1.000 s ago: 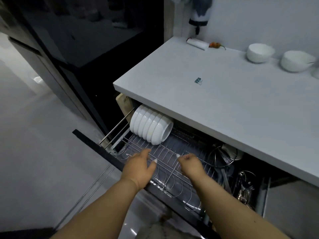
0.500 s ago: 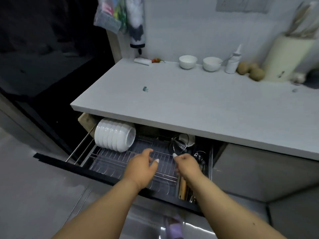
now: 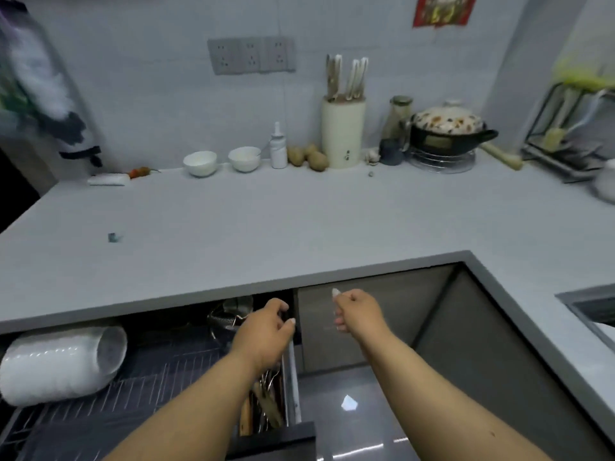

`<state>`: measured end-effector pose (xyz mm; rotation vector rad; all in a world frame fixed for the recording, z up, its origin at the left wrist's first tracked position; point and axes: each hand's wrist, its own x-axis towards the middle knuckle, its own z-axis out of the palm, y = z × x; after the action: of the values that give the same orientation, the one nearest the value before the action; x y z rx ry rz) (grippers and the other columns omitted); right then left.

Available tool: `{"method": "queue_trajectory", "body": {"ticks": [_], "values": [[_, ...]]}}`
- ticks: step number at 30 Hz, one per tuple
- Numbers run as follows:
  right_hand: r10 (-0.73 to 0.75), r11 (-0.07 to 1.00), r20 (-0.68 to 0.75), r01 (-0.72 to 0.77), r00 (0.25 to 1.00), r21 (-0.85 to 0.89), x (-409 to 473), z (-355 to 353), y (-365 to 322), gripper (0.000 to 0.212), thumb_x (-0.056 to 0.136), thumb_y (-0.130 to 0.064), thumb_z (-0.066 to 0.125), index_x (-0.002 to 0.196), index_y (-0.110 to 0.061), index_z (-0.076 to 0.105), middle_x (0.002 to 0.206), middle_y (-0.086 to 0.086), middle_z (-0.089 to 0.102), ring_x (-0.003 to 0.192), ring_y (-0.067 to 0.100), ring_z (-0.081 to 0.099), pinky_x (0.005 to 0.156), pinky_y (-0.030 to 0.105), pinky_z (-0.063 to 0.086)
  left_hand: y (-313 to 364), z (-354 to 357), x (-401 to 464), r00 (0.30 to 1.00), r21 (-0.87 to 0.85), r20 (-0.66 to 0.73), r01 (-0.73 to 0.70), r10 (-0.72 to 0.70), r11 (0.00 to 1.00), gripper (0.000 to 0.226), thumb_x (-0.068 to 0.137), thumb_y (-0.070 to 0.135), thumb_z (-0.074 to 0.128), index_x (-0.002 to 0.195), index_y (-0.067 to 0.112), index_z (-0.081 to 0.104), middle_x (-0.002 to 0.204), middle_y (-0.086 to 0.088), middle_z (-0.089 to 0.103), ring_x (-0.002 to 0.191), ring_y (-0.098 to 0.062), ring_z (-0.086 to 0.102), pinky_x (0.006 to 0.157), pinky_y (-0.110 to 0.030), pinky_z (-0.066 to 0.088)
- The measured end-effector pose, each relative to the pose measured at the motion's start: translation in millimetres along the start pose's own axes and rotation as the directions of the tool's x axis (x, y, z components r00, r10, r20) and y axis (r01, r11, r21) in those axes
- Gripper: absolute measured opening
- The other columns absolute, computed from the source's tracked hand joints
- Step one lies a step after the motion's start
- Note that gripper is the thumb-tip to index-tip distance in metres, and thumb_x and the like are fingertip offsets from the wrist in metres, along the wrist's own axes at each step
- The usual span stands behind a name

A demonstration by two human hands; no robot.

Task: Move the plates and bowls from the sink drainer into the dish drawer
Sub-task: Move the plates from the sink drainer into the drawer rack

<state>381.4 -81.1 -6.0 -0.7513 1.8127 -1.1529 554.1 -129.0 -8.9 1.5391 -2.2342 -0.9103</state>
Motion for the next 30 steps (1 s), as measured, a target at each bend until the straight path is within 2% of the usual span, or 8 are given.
{"method": "queue_trajectory", "body": {"ticks": [4, 8, 13, 16, 19, 22, 25, 30], "values": [[0.029, 0.999, -0.217, -0.025, 0.976, 0.020, 18.4, -96.0, 10.8, 0.039, 0.094, -0.031, 0.054, 0.058, -0.017, 0.046, 0.059, 0.006, 0.055, 0.064, 0.025, 0.055, 0.075, 0.049, 0.054, 70.0, 52.8, 32.3, 0.986, 0.048, 0.118, -0.128, 0.122, 0.991, 0.031, 0.092, 0.027, 0.054, 0.122, 0.019, 0.053, 0.073, 0.010, 0.059, 0.084, -0.018, 0.063, 0.080, -0.031, 0.051], [0.066, 0.997, -0.414, -0.046, 0.908, 0.057, 33.5, -183.6, 27.4, 0.042, 0.093, -0.034, 0.053, 0.055, -0.019, 0.044, 0.058, 0.007, 0.055, 0.062, 0.025, 0.055, 0.075, 0.050, 0.055, 146.1, 105.9, 54.7, 0.930, 0.063, 0.246, -0.297, 0.273, 0.953, 0.030, 0.092, 0.027, 0.052, 0.122, 0.023, 0.051, 0.075, 0.009, 0.060, 0.086, -0.018, 0.062, 0.079, -0.031, 0.050], [0.173, 0.985, -0.677, -0.129, 0.715, 0.116, 33.6, -289.1, 58.0, 0.026, 0.092, -0.024, 0.052, 0.069, -0.012, 0.047, 0.071, 0.011, 0.054, 0.062, 0.023, 0.051, 0.054, 0.027, 0.034, 225.5, 166.8, 68.9, 0.848, 0.025, 0.358, -0.426, 0.390, 0.904, 0.030, 0.091, 0.027, 0.052, 0.120, 0.024, 0.053, 0.079, 0.008, 0.062, 0.085, -0.014, 0.063, 0.082, -0.032, 0.051], [0.307, 0.948, -0.748, -0.256, 0.588, 0.188, 25.7, -350.7, 85.1, 0.015, 0.090, -0.016, 0.050, 0.084, -0.005, 0.058, 0.088, 0.009, 0.058, 0.086, 0.026, 0.061, 0.066, 0.026, 0.038, 263.1, 199.5, 73.4, 0.788, 0.001, 0.422, -0.494, 0.448, 0.869, 0.028, 0.091, 0.025, 0.052, 0.119, 0.022, 0.054, 0.075, 0.010, 0.061, 0.081, -0.013, 0.061, 0.078, -0.029, 0.050], [0.327, 0.925, -0.792, -0.347, 0.515, 0.157, 7.2, -391.8, 109.0, 0.027, 0.089, -0.023, 0.048, 0.104, -0.008, 0.064, 0.098, 0.012, 0.064, 0.092, 0.030, 0.062, 0.072, 0.028, 0.041, 293.6, 227.2, 73.9, 0.731, -0.032, 0.486, -0.533, 0.479, 0.846, 0.027, 0.091, 0.023, 0.051, 0.118, 0.020, 0.055, 0.076, 0.006, 0.063, 0.079, -0.014, 0.061, 0.077, -0.031, 0.052], [0.351, 0.858, -0.766, -0.513, 0.538, 0.033, -6.4, -419.8, 129.9, 0.025, 0.090, -0.022, 0.048, 0.104, -0.012, 0.066, 0.106, 0.010, 0.067, 0.103, 0.031, 0.062, 0.078, 0.030, 0.044, 316.4, 251.8, 71.8, 0.694, -0.055, 0.543, -0.534, 0.474, 0.844, 0.028, 0.090, 0.019, 0.047, 0.117, 0.022, 0.052, 0.077, 0.000, 0.067, 0.078, -0.018, 0.063, 0.073, -0.033, 0.051], [0.437, 0.685, -0.662, -0.702, 0.609, -0.194, -15.0, -437.8, 148.2, 0.028, 0.092, -0.031, 0.046, 0.107, -0.019, 0.066, 0.115, 0.002, 0.064, 0.114, 0.027, 0.055, 0.099, 0.036, 0.040, 332.2, 273.3, 69.0, 0.653, -0.068, 0.585, -0.551, 0.480, 0.832, 0.031, 0.087, 0.016, 0.045, 0.117, 0.022, 0.051, 0.070, 0.000, 0.064, 0.075, -0.020, 0.063, 0.072, -0.035, 0.050], [0.389, 0.654, -0.550, -0.642, 0.739, -0.400, -20.5, -448.2, 161.5, 0.026, 0.092, -0.033, 0.048, 0.106, -0.030, 0.070, 0.112, -0.011, 0.066, 0.113, 0.018, 0.053, 0.101, 0.039, 0.034, 348.7, 296.0, 67.9, 0.629, -0.067, 0.606, -0.570, 0.487, 0.819, 0.031, 0.088, 0.015, 0.045, 0.118, 0.020, 0.053, 0.066, 0.006, 0.059, 0.069, -0.014, 0.057, 0.066, -0.026, 0.045]]}}
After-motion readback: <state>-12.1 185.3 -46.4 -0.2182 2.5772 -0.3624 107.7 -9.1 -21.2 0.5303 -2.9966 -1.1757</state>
